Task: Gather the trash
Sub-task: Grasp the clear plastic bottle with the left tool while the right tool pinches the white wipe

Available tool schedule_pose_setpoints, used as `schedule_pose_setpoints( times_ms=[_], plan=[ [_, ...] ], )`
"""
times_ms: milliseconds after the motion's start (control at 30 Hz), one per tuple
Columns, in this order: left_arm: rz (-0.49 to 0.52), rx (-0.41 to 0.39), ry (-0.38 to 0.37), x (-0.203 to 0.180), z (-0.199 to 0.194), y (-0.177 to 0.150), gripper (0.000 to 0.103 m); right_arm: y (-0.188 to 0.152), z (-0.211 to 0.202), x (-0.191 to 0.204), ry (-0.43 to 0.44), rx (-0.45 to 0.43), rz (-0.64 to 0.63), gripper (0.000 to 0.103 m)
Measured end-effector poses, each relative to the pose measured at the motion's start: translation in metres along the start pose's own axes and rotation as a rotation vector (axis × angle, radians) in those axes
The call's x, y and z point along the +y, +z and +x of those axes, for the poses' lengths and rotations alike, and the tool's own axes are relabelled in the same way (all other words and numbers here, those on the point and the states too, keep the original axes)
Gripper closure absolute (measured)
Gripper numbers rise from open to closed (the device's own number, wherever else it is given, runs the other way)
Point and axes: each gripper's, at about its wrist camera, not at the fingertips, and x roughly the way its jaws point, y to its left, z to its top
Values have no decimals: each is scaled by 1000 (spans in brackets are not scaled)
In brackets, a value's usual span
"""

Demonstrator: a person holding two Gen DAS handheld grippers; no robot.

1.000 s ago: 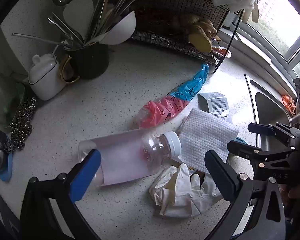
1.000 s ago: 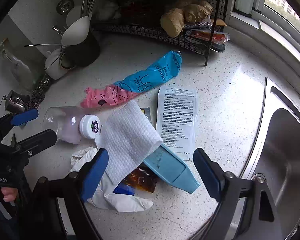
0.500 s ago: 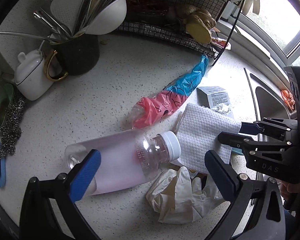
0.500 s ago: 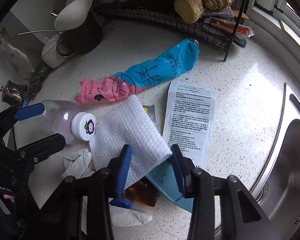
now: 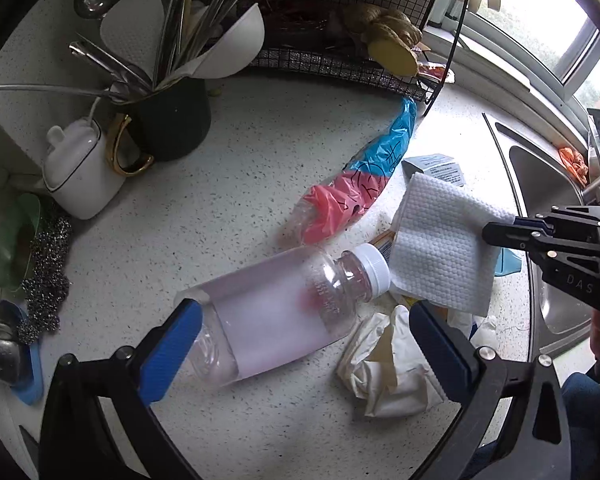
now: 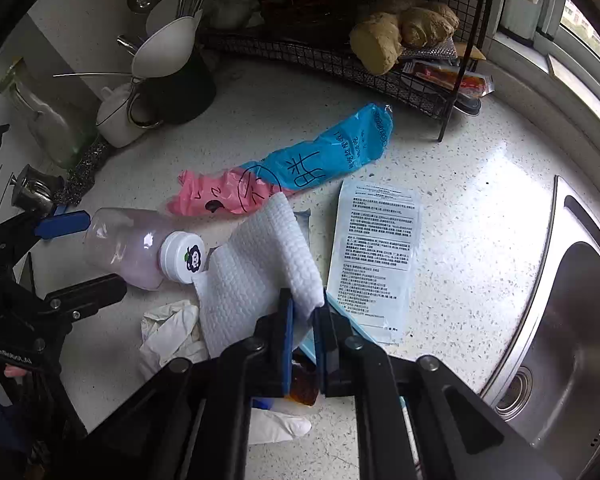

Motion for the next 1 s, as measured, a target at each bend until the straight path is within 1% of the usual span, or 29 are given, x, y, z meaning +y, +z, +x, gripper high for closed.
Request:
schedule_pose_setpoints(
  times_ms=[100,200,333,467,533,600,633,667,767,867,1000],
  plan=[
    [82,5,6,7,-1,4,0,-8,-12,-6,3,-8,27,97],
    [185,16,10,9,5,7,0,-17,-21,-11,-7,-7,53,97],
    [328,35,6,2,19,4,0,-29,-23,-20,-30,11,100,97],
    [421,64,6,-6,37,1,0,-39,-23,-29,-41,19,158,97],
    [449,81,5,-9,44,0,0,-42,-23,-32,-41,21,184,96],
    [464,88,-22,-11,50,1,1,-44,-23,-34,-50,25,198,96],
    [464,89,-36,-13,52,2,3,-44,-22,-35,-55,26,204,96],
    [465,87,-44,-14,53,2,9,-44,-21,-35,-56,27,214,96],
    [454,84,-65,-16,54,1,16,-47,-23,-40,-61,25,241,96],
    [456,86,-71,-20,54,0,18,-46,-25,-41,-78,11,247,96],
    [448,80,-89,-27,49,-6,23,-46,-25,-42,-105,24,249,96]
  ],
)
